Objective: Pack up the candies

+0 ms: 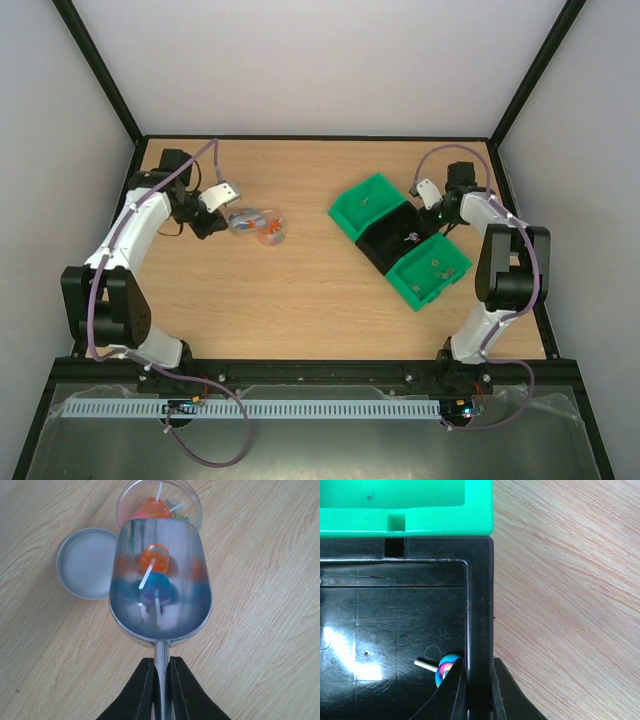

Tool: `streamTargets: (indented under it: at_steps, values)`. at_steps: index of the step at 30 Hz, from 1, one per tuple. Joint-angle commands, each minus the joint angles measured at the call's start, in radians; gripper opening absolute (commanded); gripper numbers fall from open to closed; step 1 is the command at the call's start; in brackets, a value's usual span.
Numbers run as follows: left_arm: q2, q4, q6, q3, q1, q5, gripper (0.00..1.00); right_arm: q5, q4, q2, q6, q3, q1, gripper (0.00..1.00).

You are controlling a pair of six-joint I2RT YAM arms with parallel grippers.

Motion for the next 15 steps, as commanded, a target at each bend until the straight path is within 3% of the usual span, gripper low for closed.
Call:
streamTargets:
  at_steps: [1,15]
  values:
    - [0.031,-0.070,-0.006,0.051,-0.033,-0.046,0.02,0.031,-0.010,0.028,-0.050,0.018,-0.021,0.09]
    - [0.079,-0.122,-0.008,0.115,-0.071,-0.126,0.02,0.067,0.018,0.096,-0.089,0.106,-0.071,0.33]
